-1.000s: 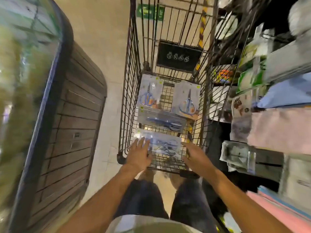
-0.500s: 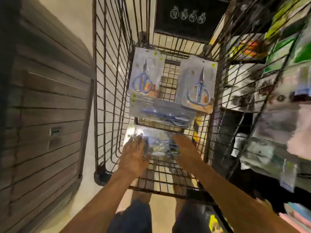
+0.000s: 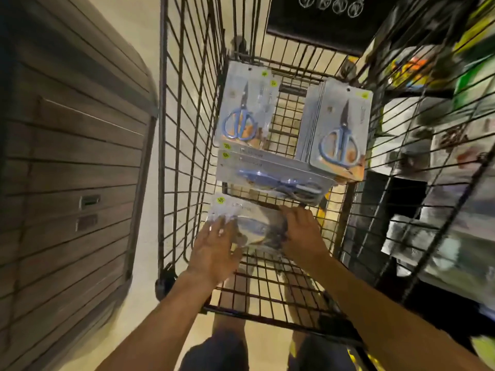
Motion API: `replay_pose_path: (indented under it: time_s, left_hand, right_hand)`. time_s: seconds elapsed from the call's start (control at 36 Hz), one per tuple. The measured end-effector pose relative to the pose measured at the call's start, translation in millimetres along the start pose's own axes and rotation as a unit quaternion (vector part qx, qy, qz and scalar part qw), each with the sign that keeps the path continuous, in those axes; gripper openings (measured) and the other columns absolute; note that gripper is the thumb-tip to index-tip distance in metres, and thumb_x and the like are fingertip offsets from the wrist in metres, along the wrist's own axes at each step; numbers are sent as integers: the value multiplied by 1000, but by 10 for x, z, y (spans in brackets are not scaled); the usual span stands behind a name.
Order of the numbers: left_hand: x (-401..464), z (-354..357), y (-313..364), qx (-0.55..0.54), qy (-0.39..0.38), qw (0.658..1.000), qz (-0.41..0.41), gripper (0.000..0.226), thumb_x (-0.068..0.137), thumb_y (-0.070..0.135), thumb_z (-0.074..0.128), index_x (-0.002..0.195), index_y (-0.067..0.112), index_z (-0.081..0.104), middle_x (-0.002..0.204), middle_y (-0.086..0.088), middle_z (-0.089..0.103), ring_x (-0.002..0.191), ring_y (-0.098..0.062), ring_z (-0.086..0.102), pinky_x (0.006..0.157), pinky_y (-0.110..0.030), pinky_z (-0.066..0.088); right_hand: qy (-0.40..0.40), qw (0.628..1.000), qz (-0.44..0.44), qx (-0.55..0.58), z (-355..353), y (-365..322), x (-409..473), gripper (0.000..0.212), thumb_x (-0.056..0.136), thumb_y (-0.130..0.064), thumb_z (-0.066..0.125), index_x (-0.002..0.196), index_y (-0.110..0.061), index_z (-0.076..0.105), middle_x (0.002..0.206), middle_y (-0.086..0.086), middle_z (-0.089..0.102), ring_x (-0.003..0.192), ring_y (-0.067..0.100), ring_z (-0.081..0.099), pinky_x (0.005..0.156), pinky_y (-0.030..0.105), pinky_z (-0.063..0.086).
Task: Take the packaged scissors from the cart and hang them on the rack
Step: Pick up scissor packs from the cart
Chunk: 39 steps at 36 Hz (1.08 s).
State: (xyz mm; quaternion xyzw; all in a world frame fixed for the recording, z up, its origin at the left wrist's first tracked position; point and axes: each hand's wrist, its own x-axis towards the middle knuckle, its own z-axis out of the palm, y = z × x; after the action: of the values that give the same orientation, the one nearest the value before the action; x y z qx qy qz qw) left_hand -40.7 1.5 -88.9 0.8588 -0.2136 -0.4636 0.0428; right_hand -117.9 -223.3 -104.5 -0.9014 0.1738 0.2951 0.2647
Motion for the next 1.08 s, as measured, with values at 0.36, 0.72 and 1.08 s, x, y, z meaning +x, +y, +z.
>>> replay_pose_path:
  time_s: [0.36, 0.72, 1.08]
  left_hand:
    - [-61, 76, 20, -80, -22, 996, -41, 81, 103, 52, 48, 166, 29, 4, 174, -1, 1, 161, -25, -3, 131, -44, 7]
    - [-214, -510, 502, -580, 105, 808, -27, 79, 88, 20, 78, 154, 37, 38, 139, 1, 60, 114, -3, 66, 92, -23, 57]
    - [-196, -762, 688, -654, 200, 729, -17, 109, 78, -10, 83, 160, 40, 30, 144, -1, 63, 128, -19, 65, 103, -48, 57]
  right_hand:
    - [-61, 992, -93, 57, -158, 134, -34, 70, 92, -22, 70, 153, -36, 39, 150, -4, 53, 133, 20, 52, 105, 39, 49]
    - [-2, 899, 17, 438, -527, -200, -371, 93, 92, 1, 69, 155, -52, 25, 146, -17, 48, 128, 7, 57, 105, 42, 54]
    - [-60, 830, 18, 554, -689, -506, -365, 87, 95, -10, 70, 152, -57, 26, 140, -16, 59, 119, 5, 66, 89, 30, 61]
